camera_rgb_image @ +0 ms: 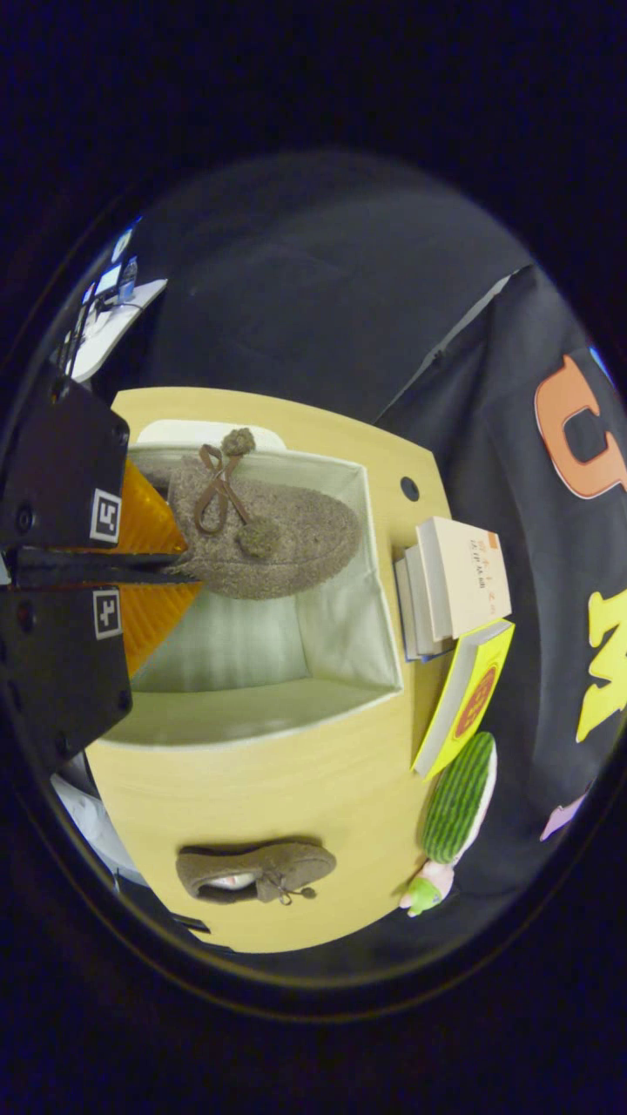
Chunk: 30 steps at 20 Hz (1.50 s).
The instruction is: Open the storage box then place both shoes into the box .Put the left shoe in first, then the right shoe, with the right side of both shoes facing outward in a uniform manner.
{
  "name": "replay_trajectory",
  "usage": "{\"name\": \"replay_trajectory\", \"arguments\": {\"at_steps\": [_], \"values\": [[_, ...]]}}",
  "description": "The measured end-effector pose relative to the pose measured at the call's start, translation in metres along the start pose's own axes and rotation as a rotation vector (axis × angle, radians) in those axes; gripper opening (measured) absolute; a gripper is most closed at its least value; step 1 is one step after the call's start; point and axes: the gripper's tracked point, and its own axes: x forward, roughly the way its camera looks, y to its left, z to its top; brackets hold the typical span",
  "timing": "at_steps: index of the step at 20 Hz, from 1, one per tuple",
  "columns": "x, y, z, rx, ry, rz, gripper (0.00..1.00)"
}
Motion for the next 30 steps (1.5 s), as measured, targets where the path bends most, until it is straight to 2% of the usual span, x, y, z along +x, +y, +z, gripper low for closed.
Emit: {"name": "replay_trajectory", "arguments": {"at_steps": [4,6,7,9,12,15,17,19,22,30], "values": [[0.027,0.000,-0.003,-0.006,0.010,0.030,0.06],[0.028,0.009,-0.004,0.015,0.040,0.149,0.07],[0.024,0.013,-0.003,0.014,0.056,0.209,0.11],[0.008,0.003,0.005,-0.015,0.053,0.264,0.48],[-0.025,-0.036,0.020,-0.105,-0.013,0.202,1.00],[-0.059,-0.077,0.025,-0.185,-0.052,0.135,1.00],[-0.071,-0.118,0.026,-0.230,-0.060,0.052,1.00],[-0.079,-0.161,0.026,-0.221,-0.063,-0.036,1.00],[-0.079,-0.221,0.030,-0.218,-0.073,-0.122,1.00],[-0.061,-0.358,0.021,-0.106,0.016,-0.282,1.00]]}}
